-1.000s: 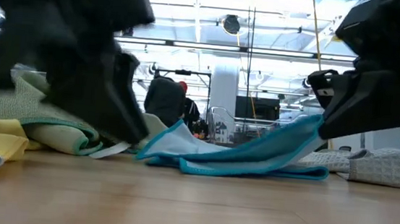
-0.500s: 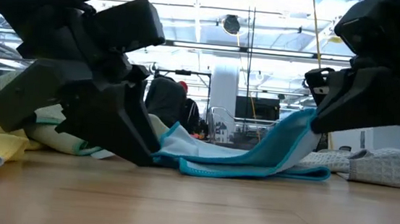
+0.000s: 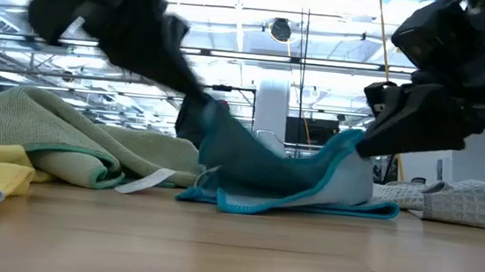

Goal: Fold microfiber towels
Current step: Fold the blue towel

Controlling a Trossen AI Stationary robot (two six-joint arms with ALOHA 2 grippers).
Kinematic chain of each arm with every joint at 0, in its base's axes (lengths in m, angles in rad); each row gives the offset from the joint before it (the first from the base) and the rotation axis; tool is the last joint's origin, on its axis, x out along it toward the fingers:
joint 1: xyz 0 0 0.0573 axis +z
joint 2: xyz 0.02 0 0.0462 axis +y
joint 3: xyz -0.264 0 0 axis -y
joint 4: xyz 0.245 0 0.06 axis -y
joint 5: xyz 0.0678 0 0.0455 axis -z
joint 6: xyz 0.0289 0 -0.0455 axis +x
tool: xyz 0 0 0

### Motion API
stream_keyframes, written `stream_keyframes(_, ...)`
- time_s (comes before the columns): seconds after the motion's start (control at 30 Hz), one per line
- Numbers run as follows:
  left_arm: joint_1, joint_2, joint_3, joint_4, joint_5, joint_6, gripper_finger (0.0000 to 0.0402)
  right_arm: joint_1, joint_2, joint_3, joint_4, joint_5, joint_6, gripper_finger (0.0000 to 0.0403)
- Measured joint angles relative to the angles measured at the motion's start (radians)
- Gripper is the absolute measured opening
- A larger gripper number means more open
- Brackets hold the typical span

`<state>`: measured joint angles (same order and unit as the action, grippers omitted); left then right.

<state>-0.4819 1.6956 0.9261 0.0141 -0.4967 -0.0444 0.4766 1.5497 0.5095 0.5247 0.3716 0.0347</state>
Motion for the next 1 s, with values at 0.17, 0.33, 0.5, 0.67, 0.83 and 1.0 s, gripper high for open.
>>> stream_keyframes(0.17, 0.04, -0.057, 0.0, 0.0, 0.018, 0.028, 0.0003, -0.032, -0.001, 0.0, 0.041, 0.002, -0.005, 0.0004)
stream_keyframes(0.33, 0.082, -0.043, 0.0, 0.0, 0.167, -0.072, 0.0004, -0.063, 0.0, 0.0, 0.039, 0.04, -0.005, 0.0004)
stream_keyframes(0.5, 0.089, 0.031, 0.0, 0.011, 0.198, -0.166, 0.0005, -0.093, -0.003, 0.0, 0.069, 0.052, -0.022, 0.0004)
stream_keyframes(0.67, 0.089, 0.096, 0.0, 0.064, 0.2, -0.22, 0.0005, -0.136, -0.003, 0.0, 0.093, 0.053, -0.021, 0.0004)
stream_keyframes(0.83, 0.089, 0.12, 0.0, 0.067, 0.201, -0.269, 0.0024, -0.168, -0.003, 0.0, 0.092, 0.051, -0.018, 0.0004)
stream_keyframes(1.0, 0.086, 0.12, 0.0, 0.101, 0.202, -0.291, 0.0077, -0.186, -0.003, 0.0, 0.092, 0.051, -0.019, 0.0004)
